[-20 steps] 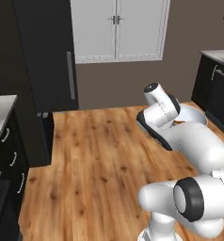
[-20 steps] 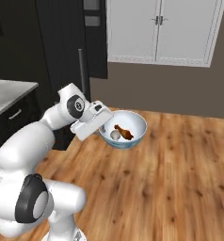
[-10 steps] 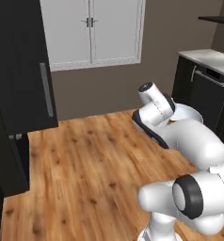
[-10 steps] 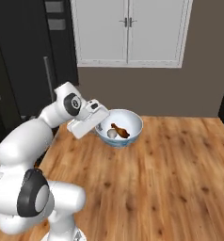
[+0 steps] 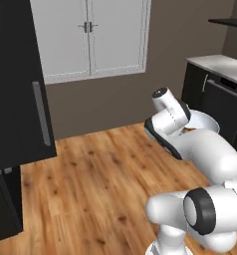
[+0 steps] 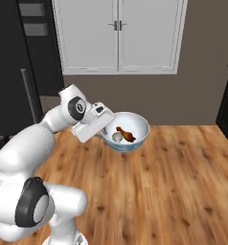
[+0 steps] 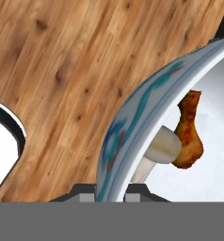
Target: Pick the chicken drumstick and mushroom from their plates and place them in the bowl. Then put the bowl in the fridge.
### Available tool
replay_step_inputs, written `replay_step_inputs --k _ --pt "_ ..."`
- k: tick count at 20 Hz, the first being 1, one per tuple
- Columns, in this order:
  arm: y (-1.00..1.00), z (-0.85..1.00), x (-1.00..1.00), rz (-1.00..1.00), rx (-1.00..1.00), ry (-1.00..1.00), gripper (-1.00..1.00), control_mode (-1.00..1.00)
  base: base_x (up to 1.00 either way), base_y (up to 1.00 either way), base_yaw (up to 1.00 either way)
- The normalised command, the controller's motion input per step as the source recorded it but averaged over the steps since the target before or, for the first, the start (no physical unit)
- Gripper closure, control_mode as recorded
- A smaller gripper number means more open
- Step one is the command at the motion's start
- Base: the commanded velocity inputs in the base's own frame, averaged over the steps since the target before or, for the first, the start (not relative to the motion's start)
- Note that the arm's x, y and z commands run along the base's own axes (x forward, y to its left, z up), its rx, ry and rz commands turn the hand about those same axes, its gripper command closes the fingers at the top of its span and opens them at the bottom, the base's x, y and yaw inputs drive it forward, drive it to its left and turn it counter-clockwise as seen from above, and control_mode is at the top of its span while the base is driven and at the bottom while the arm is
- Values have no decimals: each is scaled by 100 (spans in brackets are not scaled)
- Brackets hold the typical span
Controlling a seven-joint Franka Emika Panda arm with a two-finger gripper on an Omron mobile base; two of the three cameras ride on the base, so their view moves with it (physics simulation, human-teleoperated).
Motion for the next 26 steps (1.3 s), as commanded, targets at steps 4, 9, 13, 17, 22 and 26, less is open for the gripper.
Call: replay_step_inputs --k 4,9,13,17,22,26 --pt "0 0 0 0 0 0 100 100 92 -15 1" --pt "0 0 0 0 0 0 100 100 86 -25 1" --pt "0 0 0 0 0 0 100 100 83 -29 1" --pt "0 0 0 0 0 0 100 100 83 -29 1" --pt "0 0 0 0 0 0 100 100 83 -30 1" --pt "0 0 0 0 0 0 100 100 83 -29 1"
